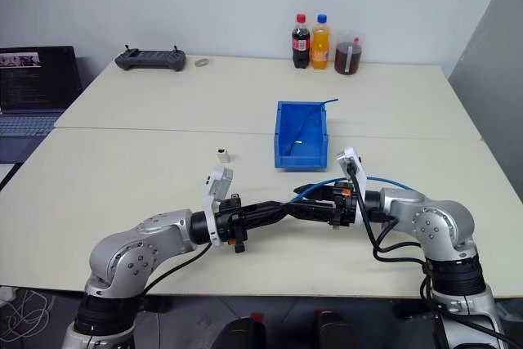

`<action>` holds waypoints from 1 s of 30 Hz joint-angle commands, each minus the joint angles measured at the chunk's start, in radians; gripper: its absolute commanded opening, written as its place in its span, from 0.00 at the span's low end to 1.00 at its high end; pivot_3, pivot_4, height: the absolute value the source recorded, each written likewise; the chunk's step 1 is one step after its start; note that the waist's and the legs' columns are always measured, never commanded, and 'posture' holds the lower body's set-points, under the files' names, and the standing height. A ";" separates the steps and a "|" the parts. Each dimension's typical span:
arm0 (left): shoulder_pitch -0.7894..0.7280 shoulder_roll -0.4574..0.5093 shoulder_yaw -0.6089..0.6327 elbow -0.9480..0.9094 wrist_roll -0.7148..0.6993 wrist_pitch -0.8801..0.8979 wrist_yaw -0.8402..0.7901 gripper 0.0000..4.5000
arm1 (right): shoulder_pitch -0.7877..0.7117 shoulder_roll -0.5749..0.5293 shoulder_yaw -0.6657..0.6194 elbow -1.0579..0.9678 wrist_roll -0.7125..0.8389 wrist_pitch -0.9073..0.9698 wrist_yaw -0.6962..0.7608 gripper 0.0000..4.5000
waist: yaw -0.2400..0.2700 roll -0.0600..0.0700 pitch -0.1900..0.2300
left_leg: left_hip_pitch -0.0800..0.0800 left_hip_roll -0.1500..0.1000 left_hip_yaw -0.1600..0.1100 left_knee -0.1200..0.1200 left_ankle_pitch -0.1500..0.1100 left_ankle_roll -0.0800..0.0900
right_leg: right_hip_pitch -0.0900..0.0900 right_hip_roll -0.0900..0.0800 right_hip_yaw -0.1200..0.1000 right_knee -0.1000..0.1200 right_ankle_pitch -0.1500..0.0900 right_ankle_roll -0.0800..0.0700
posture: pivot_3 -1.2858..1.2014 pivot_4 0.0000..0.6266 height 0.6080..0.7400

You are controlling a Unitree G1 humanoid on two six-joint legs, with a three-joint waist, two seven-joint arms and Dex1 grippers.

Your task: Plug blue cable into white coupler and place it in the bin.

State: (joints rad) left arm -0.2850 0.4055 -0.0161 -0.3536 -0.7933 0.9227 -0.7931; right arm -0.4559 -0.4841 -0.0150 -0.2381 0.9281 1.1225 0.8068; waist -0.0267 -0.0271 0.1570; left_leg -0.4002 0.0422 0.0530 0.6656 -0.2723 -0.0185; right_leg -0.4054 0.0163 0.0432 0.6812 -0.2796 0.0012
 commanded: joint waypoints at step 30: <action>0.033 0.026 -0.028 -0.054 -0.031 -0.025 -0.019 0.05 | -0.019 -0.060 0.032 -0.024 0.011 -0.008 0.092 0.08 | -0.003 0.000 0.000 | 0.000 0.000 0.000 0.000 0.000 0.000 | 0.000 0.000 0.000 0.000 -0.001 0.001 | 0.52 0.24 1.00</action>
State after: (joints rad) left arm -0.2587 0.4321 -0.0412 -0.3587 -0.8080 0.9083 -0.8182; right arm -0.4575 -0.5495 0.0018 -0.2335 0.9199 1.1237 0.8730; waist -0.0293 -0.0271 0.1570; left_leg -0.4001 0.0426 0.0530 0.6651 -0.2723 -0.0185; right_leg -0.4057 0.0165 0.0432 0.6812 -0.2804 0.0025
